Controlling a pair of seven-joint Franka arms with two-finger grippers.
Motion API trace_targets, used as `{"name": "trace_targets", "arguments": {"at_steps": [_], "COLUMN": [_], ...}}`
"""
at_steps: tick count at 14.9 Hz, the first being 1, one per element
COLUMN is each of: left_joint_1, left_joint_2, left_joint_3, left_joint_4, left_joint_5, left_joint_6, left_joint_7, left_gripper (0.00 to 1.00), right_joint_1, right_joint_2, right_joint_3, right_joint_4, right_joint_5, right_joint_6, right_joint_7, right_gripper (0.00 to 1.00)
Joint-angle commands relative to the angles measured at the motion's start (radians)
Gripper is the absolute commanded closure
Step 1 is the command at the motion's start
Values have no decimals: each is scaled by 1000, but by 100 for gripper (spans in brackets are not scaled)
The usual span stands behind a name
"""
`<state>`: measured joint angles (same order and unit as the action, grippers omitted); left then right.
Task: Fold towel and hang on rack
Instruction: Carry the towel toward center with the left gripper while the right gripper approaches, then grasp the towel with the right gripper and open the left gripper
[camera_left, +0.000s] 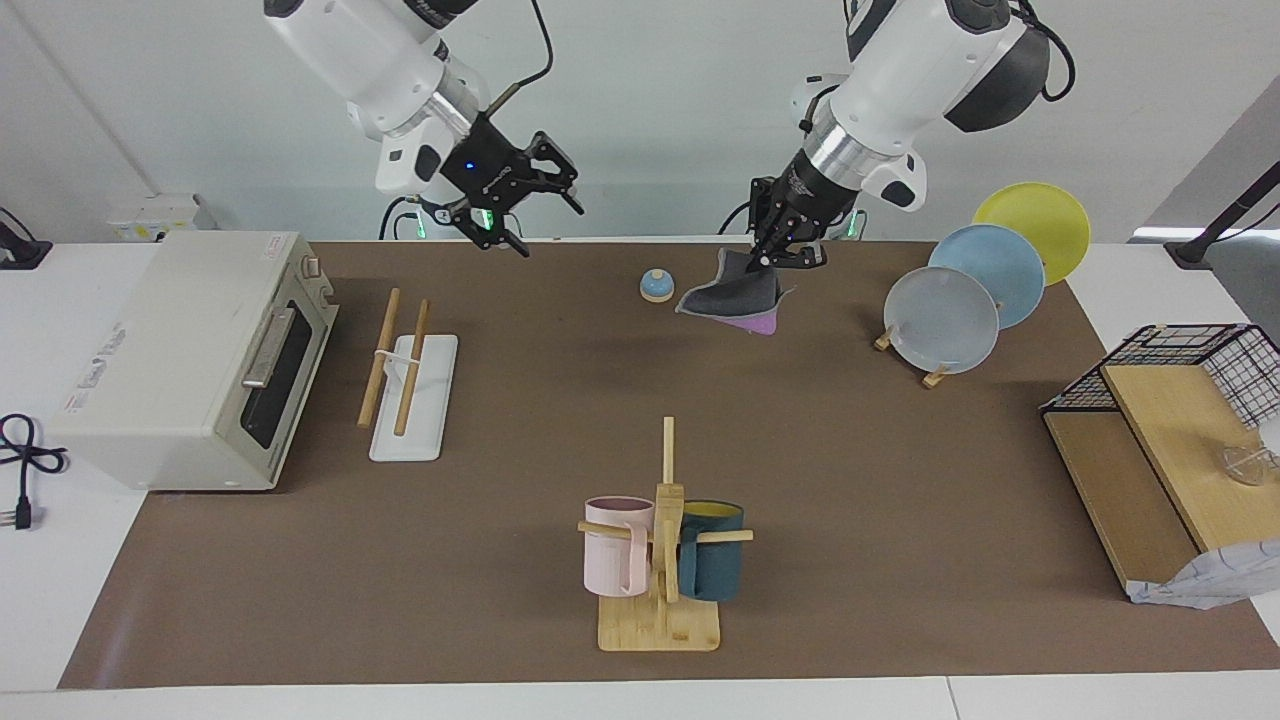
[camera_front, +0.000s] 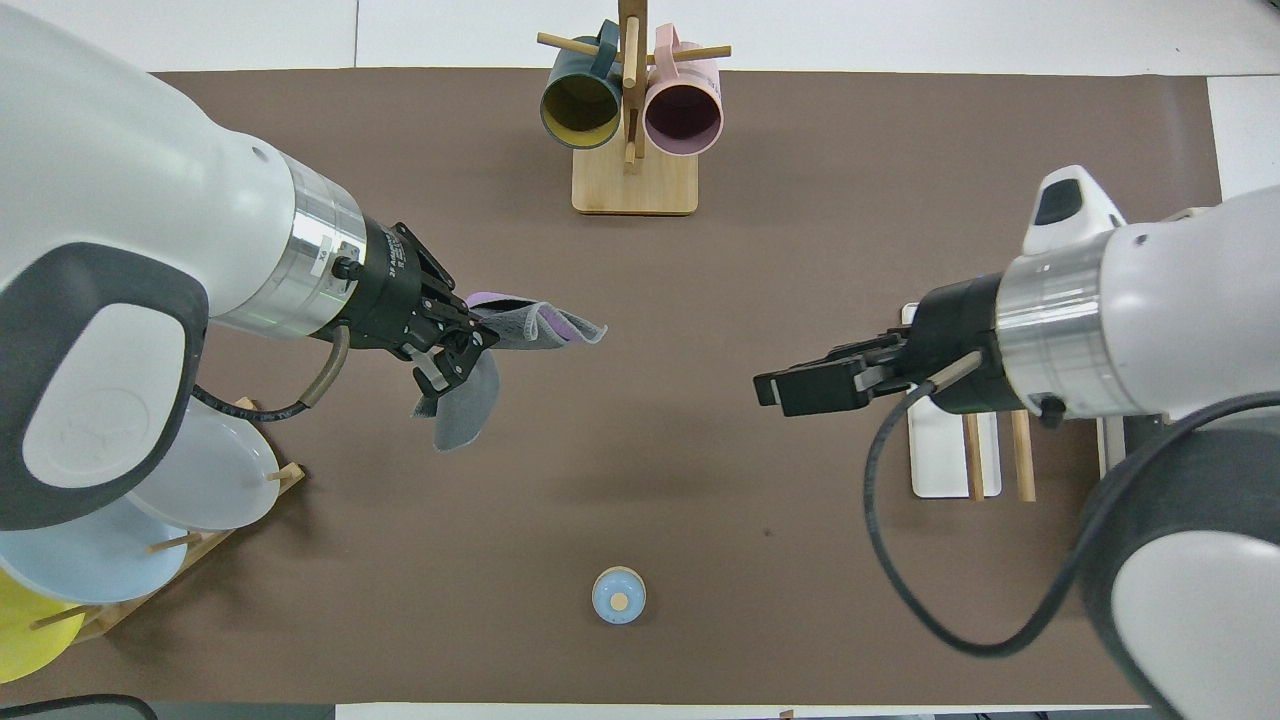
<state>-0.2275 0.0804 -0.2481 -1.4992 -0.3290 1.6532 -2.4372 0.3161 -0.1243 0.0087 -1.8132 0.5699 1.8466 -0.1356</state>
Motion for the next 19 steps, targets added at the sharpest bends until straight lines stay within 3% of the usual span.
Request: {"name": "trace_targets", "arguments": {"at_steps": [1,8,14,19], "left_joint_1": [-50,-125,-128,-127], "left_joint_2": [-16,-65,-67,-68], "left_joint_3": [1,1,1,4], "left_joint_4": [-32,-130,-133,-148], "left_joint_5": [-18,-16,-15,-15], "left_joint_6": [69,178,183,198], "left_joint_7": [-94,-197,-221,-241], "left_gripper": [100,100,100,100], "right_joint_1": [43,139,147,242], "right_joint_2": [-44,-52,-14,46], "right_joint_3": [-4,-3,-1,-1], "right_joint_4": [-90,-189,-196,-193], "right_joint_5": [13,-2,-24,-22], "right_joint_6": [118,394,474,559], "right_joint_7": [-103,-347,-447,-436], "right_gripper": [6,5,4,5]}}
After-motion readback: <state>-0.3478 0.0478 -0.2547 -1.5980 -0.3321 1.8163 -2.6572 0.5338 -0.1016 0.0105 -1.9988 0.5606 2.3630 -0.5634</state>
